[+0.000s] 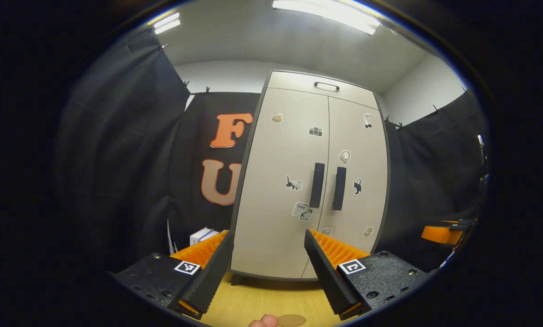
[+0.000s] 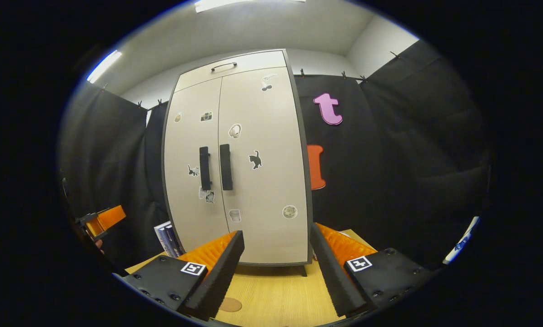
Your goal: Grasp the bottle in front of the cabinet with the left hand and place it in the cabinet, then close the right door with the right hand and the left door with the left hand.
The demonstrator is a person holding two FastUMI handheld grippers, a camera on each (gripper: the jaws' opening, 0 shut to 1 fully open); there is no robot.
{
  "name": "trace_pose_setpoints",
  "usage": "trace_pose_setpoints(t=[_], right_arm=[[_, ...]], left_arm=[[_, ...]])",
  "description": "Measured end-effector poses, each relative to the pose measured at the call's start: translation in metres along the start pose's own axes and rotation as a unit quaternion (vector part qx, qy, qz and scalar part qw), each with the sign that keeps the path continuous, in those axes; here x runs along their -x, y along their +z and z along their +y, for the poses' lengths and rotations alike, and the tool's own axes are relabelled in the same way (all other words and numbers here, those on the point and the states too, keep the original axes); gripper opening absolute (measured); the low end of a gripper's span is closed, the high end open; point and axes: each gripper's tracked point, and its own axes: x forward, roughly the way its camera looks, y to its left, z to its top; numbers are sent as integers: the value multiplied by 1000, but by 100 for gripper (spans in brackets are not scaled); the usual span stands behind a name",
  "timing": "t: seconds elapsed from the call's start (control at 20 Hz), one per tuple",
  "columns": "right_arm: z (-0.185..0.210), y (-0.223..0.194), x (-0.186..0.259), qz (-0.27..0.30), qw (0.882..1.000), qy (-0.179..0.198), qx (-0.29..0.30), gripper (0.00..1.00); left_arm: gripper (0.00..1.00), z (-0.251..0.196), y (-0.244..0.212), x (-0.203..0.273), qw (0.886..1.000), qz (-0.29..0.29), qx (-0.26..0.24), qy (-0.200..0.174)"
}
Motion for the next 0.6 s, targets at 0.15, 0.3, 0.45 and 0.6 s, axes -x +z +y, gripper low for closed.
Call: trace_pose_setpoints(t=[0.15,0.3,0.45,0.6], right_arm=[[-5,3,2,-3,1000,-7,-2,89],[-10,3,4,-4,1000,-14,1,89],[-11,3,3,-4,1000,-14,-1,89],[-9,2,0,-4,1000,-9,-1,89]], left_arm=[[96,-3,1,-3,1000,-2,-2,-3],[96,-5,0,-3,1000,1,-3,-5],[96,-5,-3,-3,1000,6,-3,-6],[96,-5,-1,-4,1000,5,-9,-4]])
